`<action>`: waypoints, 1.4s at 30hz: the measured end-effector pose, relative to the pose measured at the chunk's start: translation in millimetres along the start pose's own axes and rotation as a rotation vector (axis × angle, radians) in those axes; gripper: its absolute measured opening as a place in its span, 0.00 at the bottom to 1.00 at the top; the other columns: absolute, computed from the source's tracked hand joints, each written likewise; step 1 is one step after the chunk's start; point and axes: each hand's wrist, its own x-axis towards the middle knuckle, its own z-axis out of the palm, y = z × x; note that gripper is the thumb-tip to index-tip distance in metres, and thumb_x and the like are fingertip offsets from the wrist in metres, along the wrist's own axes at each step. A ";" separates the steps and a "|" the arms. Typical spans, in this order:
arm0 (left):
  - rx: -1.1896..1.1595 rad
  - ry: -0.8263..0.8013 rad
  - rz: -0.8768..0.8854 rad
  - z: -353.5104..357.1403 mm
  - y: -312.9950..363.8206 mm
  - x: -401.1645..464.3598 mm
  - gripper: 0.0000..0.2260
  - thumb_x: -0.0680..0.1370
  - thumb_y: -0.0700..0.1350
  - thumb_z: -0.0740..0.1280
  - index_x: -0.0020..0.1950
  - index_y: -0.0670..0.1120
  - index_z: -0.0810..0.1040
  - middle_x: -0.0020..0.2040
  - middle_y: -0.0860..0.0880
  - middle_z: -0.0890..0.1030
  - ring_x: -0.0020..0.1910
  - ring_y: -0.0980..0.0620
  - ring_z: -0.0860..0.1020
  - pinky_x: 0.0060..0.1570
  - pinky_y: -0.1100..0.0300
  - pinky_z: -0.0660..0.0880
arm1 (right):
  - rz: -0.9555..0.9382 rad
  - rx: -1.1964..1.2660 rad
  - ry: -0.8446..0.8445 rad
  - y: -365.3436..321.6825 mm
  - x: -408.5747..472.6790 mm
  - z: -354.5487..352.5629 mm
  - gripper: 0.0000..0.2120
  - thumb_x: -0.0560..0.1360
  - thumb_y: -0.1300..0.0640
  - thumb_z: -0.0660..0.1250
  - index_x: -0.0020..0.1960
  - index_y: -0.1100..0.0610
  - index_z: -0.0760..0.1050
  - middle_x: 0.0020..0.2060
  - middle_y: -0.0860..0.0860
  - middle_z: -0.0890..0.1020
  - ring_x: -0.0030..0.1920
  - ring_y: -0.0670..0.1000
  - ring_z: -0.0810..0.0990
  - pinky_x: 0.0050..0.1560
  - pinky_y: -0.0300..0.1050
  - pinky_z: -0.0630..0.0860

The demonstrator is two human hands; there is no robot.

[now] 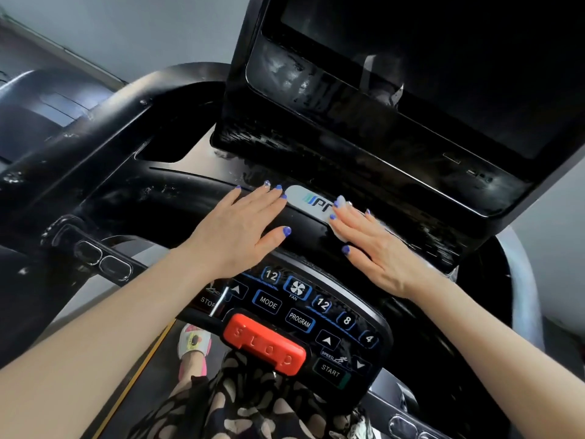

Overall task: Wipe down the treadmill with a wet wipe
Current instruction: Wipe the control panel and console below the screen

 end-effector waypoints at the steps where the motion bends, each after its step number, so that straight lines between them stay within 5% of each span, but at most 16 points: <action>1: -0.024 -0.001 -0.013 -1.7 -6.5 -1.6 0.40 0.77 0.67 0.35 0.83 0.48 0.54 0.83 0.51 0.51 0.82 0.55 0.47 0.80 0.51 0.46 | -0.008 -0.008 -0.013 5.6 -9.2 -1.1 0.25 0.85 0.51 0.52 0.82 0.52 0.55 0.82 0.46 0.49 0.81 0.46 0.46 0.80 0.57 0.43; 5: -0.060 0.002 -0.064 -2.8 -30.0 -8.6 0.44 0.75 0.73 0.32 0.83 0.48 0.53 0.83 0.51 0.50 0.81 0.56 0.45 0.79 0.52 0.45 | 0.082 0.004 0.016 18.5 -7.1 -5.4 0.26 0.85 0.48 0.49 0.82 0.50 0.55 0.81 0.44 0.51 0.81 0.44 0.48 0.80 0.63 0.46; 12: -0.122 0.033 -0.045 0.7 -30.9 -9.6 0.37 0.78 0.65 0.41 0.82 0.46 0.55 0.83 0.49 0.52 0.82 0.54 0.47 0.79 0.54 0.44 | -0.075 -0.066 -0.045 -24.1 48.3 5.7 0.26 0.84 0.52 0.49 0.81 0.54 0.55 0.81 0.46 0.52 0.81 0.44 0.45 0.79 0.43 0.38; 20: -0.180 0.074 -0.032 4.5 -33.1 -8.6 0.36 0.79 0.63 0.44 0.82 0.44 0.57 0.83 0.48 0.54 0.82 0.53 0.48 0.79 0.55 0.44 | -0.339 -0.266 -0.156 25.7 -9.8 -35.4 0.26 0.81 0.59 0.57 0.78 0.60 0.62 0.79 0.54 0.63 0.80 0.57 0.59 0.78 0.60 0.55; 26: -0.179 0.078 -0.018 5.7 -34.4 -8.1 0.35 0.79 0.62 0.45 0.81 0.44 0.59 0.82 0.47 0.56 0.82 0.51 0.49 0.80 0.52 0.47 | -0.450 -0.317 -0.219 12.1 10.8 -26.7 0.26 0.80 0.59 0.56 0.78 0.59 0.63 0.79 0.54 0.62 0.80 0.53 0.57 0.80 0.52 0.52; 35: -0.196 0.082 -0.005 6.3 -35.1 -7.8 0.35 0.80 0.61 0.46 0.81 0.43 0.60 0.82 0.46 0.56 0.82 0.51 0.49 0.79 0.54 0.45 | -0.375 -0.279 -0.227 -18.7 52.1 -13.2 0.28 0.80 0.57 0.54 0.80 0.55 0.59 0.81 0.50 0.58 0.81 0.51 0.51 0.81 0.52 0.49; 42: -0.220 0.097 0.001 8.1 -36.1 -8.3 0.35 0.80 0.62 0.46 0.81 0.42 0.60 0.82 0.45 0.57 0.82 0.50 0.50 0.79 0.53 0.45 | -0.325 -0.235 -0.228 -4.5 24.9 -22.4 0.29 0.79 0.60 0.57 0.80 0.55 0.60 0.81 0.50 0.59 0.81 0.53 0.55 0.78 0.61 0.56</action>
